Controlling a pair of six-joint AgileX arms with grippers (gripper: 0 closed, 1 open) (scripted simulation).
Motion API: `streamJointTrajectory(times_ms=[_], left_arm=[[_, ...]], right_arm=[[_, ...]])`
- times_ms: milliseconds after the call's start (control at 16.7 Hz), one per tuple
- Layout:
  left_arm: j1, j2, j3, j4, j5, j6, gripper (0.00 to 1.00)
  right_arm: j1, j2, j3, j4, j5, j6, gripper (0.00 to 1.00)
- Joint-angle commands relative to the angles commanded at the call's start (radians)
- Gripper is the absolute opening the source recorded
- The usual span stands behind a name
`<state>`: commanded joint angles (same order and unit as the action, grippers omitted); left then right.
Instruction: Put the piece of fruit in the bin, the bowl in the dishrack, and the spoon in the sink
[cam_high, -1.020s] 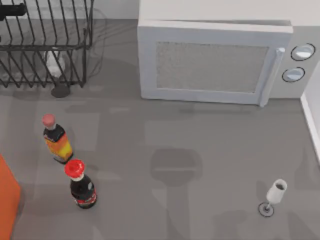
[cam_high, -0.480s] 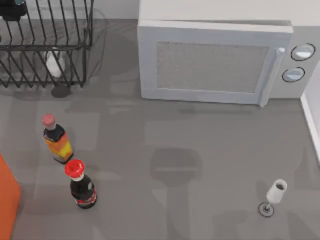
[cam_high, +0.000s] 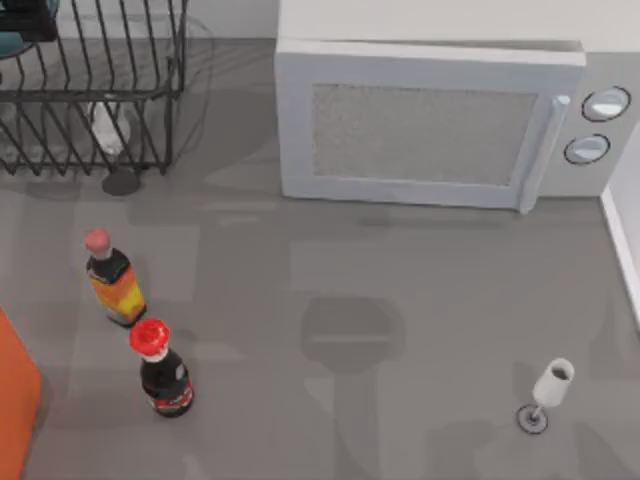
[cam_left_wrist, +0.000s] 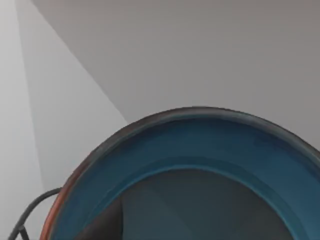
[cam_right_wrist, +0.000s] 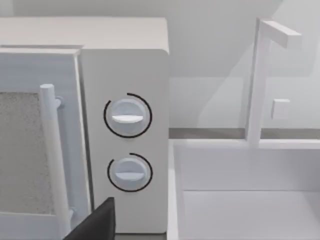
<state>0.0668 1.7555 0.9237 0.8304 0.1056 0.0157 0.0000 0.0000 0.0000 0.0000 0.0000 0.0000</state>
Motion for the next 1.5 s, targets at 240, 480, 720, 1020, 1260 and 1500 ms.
streamJointTrajectory(times_ms=[240,480,720,1020,1260,1500], left_arm=[[-0.001,-0.027,-0.019,-0.017,-0.002,0.003,1.00],[-0.008,-0.188,-0.118,-0.108,-0.014,0.009,1.00],[-0.018,-0.493,-0.269,-0.243,-0.033,0.005,1.00],[-0.034,-1.000,-0.495,-0.444,-0.060,-0.015,1.00],[-0.048,-1.387,-0.686,-0.615,-0.080,-0.023,1.00],[-0.061,-1.655,-0.848,-0.762,-0.098,-0.020,1.00]], right_arm=[[0.000,0.000,0.000,0.000,0.000,0.000,1.00],[0.000,0.000,0.000,0.000,0.000,0.000,1.00],[0.000,0.000,0.000,0.000,0.000,0.000,1.00],[0.000,0.000,0.000,0.000,0.000,0.000,1.00],[0.000,0.000,0.000,0.000,0.000,0.000,1.00],[0.000,0.000,0.000,0.000,0.000,0.000,1.00]])
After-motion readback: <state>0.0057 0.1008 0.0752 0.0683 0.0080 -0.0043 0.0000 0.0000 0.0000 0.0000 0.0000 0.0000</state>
